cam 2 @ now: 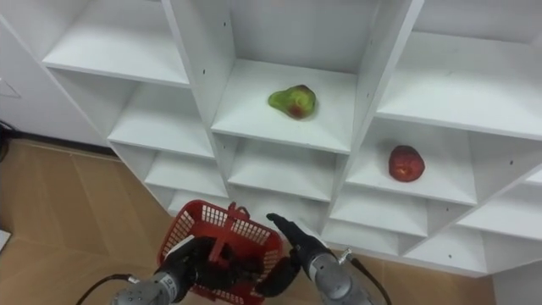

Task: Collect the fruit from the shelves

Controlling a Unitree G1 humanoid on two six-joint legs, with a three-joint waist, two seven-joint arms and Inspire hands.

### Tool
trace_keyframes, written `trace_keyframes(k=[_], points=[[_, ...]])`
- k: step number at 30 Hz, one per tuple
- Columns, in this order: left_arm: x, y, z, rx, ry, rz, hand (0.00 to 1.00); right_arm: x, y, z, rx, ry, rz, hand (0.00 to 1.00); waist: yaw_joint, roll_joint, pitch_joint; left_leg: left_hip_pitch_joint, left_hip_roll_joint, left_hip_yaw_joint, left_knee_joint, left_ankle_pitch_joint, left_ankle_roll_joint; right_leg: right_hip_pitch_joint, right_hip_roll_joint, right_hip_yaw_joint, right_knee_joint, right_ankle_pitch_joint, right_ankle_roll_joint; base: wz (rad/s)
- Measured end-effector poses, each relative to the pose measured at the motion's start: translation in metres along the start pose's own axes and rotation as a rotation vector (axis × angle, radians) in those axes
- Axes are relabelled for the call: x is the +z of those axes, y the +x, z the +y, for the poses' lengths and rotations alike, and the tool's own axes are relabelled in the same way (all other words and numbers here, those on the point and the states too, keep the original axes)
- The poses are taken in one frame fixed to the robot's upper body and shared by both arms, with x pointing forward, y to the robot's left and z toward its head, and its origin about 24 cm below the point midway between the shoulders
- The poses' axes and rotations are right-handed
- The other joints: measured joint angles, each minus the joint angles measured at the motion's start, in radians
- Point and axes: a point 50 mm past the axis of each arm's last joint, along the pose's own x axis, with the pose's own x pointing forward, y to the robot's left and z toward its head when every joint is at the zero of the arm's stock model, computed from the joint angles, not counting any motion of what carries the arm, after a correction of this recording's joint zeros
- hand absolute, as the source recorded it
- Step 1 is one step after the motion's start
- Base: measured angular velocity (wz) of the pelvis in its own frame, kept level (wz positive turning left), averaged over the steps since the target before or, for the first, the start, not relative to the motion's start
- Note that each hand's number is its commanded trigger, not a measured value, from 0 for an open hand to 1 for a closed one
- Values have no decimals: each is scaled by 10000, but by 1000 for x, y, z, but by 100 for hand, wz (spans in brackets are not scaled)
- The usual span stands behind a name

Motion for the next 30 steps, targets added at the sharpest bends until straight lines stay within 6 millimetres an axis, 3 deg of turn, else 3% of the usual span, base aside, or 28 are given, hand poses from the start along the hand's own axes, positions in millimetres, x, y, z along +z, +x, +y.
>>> trace_keyframes(k=[3,10,14,18,25,30], points=[[-3,-1,1,83,-193,40,100,2,-1,0,-20,-49,-121,0,1,-52,-37,56,1,-5,-4,1,0,36,-1,15,3,0,0,0],[-8,-3,4,374,-561,139,100,10,-8,-2,-249,-884,-699,0,35,-81,-28,397,1,-29,-71,3,-4,348,4,18,-10,-1,2,0],[-14,-6,4,523,-613,293,100,22,-11,-3,-462,-1311,-1217,0,78,-288,56,485,-4,-14,-64,12,-19,475,9,-12,-36,-14,11,0],[-22,-8,2,547,-728,474,100,30,-16,-1,-540,-1309,-1665,0,194,-422,-9,484,-33,-13,-37,12,-16,518,2,28,-85,-15,11,0],[-16,-9,2,587,-864,182,100,47,-21,-1,-842,-1591,-2433,0,318,-483,-10,566,-47,-79,-99,12,-14,698,1,-5,-112,-14,12,4],[-14,-9,3,693,-1176,72,100,51,-23,-5,-1092,-2002,-2595,0,362,-581,62,731,-53,-80,-197,16,-9,823,-7,-9,-122,-16,16,0]])
